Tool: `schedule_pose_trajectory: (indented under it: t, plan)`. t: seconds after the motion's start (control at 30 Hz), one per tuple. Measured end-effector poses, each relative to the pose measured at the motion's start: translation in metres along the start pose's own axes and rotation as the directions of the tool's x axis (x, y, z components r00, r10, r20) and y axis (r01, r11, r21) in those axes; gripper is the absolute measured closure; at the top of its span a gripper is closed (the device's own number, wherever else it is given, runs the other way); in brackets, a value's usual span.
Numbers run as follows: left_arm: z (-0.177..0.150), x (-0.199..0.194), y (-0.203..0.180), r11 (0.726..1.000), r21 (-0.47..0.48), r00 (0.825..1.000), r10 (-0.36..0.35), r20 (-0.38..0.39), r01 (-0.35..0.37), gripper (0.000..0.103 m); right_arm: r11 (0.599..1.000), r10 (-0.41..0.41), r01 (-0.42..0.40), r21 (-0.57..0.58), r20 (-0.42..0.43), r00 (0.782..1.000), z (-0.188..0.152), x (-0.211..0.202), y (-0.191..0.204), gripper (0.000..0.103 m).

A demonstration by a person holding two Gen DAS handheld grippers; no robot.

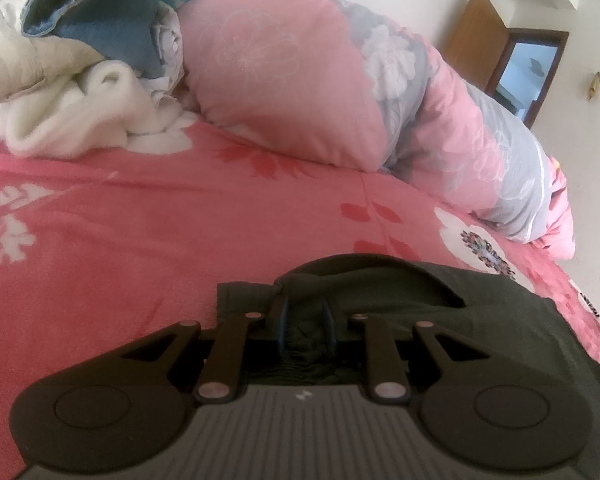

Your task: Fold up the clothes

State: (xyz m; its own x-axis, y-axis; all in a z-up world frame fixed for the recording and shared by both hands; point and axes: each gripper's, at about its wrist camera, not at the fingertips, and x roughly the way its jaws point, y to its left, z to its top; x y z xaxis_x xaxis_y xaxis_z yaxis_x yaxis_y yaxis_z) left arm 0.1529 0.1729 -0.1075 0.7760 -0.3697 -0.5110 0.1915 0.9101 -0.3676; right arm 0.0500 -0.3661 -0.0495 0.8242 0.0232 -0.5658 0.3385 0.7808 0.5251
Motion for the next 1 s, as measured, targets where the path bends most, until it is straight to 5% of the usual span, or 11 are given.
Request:
schedule_pose_trajectory:
  t: [0.17, 0.4, 0.63, 0.87, 1.0]
  plan:
    - [0.0, 0.0, 0.003, 1.0, -0.013, 1.0, -0.014, 0.004, 0.014, 0.082, 0.986, -0.006, 0.01, 0.165, -0.02, 1.0, -0.039, -0.05, -0.029, 0.034]
    - [-0.003, 0.001, 0.005, 0.999, -0.016, 0.999, -0.038, 0.019, 0.038, 0.077, 0.899, 0.099, -0.112, 0.423, 0.053, 0.994, -0.092, -0.113, -0.069, 0.034]
    - [-0.005, 0.0, 0.008, 0.997, -0.036, 0.998, -0.06, 0.031, 0.061, 0.077, 0.878, 0.178, -0.192, 0.44, 0.072, 0.981, -0.1, -0.115, -0.071, 0.036]
    - [-0.006, 0.0, 0.013, 0.995, -0.063, 0.996, -0.08, 0.038, 0.083, 0.077, 0.902, 0.113, -0.108, 0.418, 0.012, 0.993, -0.098, -0.088, -0.072, 0.054]
    - [-0.007, 0.0, 0.015, 0.993, -0.076, 0.995, -0.092, 0.042, 0.095, 0.077, 0.907, 0.132, -0.132, 0.401, 0.027, 0.991, -0.103, -0.09, -0.069, 0.055]
